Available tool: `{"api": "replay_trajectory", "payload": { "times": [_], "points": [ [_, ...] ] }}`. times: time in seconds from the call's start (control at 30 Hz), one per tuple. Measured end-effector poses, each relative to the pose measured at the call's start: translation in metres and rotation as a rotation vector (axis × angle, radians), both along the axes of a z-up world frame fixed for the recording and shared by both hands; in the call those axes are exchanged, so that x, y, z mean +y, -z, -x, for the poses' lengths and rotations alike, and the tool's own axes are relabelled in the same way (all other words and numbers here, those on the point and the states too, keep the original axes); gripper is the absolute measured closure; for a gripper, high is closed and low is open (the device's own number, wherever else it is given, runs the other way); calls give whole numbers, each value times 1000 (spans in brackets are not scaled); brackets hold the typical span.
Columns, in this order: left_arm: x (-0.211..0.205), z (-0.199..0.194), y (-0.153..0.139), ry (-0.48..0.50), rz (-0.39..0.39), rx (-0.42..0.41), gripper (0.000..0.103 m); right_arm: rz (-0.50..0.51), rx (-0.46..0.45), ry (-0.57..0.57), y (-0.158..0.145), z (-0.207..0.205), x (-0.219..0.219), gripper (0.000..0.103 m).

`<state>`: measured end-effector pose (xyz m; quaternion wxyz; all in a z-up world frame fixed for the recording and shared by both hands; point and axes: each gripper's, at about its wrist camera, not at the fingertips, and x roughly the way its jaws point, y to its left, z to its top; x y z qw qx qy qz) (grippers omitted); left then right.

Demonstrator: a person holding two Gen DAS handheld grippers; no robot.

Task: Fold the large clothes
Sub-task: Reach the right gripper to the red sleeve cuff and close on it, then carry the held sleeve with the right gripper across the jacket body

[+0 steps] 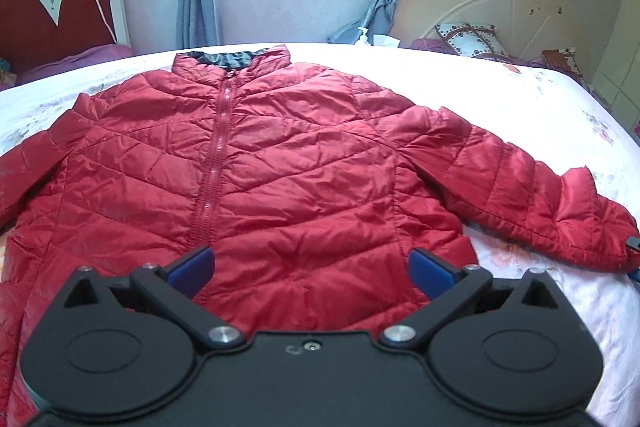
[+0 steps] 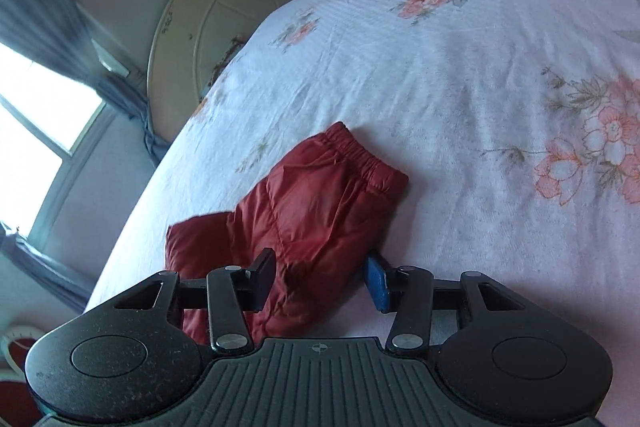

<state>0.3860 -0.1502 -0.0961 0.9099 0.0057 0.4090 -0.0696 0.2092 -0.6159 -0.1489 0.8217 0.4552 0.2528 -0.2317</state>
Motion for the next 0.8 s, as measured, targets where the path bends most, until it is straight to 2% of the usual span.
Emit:
{"api": "replay_trajectory", "payload": {
  "times": [0.1, 0.13, 0.17, 0.27, 0.33, 0.47, 0.6, 0.67, 0.8],
  "points": [
    [9, -2, -3, -21, -20, -7, 0, 13, 2, 13, -2, -4, -1, 56],
    [12, -3, -4, -26, -27, -8, 0, 22, 6, 19, -2, -8, 0, 62],
    [16, -4, -5, -33, -33, -7, 0, 41, 23, 23, -2, -10, 0, 77],
    [27, -9, -5, -39, -42, 12, 0, 54, 43, 37, 1, -11, -4, 94],
    [35, -13, -4, -27, -35, 19, 0, 100, 60, 15, -6, -16, 0, 99],
    [52, -21, 1, -11, -28, 12, 1, 272, 40, -71, -43, -27, 30, 100],
    [76, -29, -2, -34, -15, -25, 2, 421, -4, -185, -81, -53, 82, 100],
    [91, -33, -4, -46, -17, -40, 2, 471, -32, -249, -95, -70, 116, 100],
    [130, -40, -6, -70, 31, -36, 2, 515, -77, -393, -113, -107, 191, 100]
  ]
}}
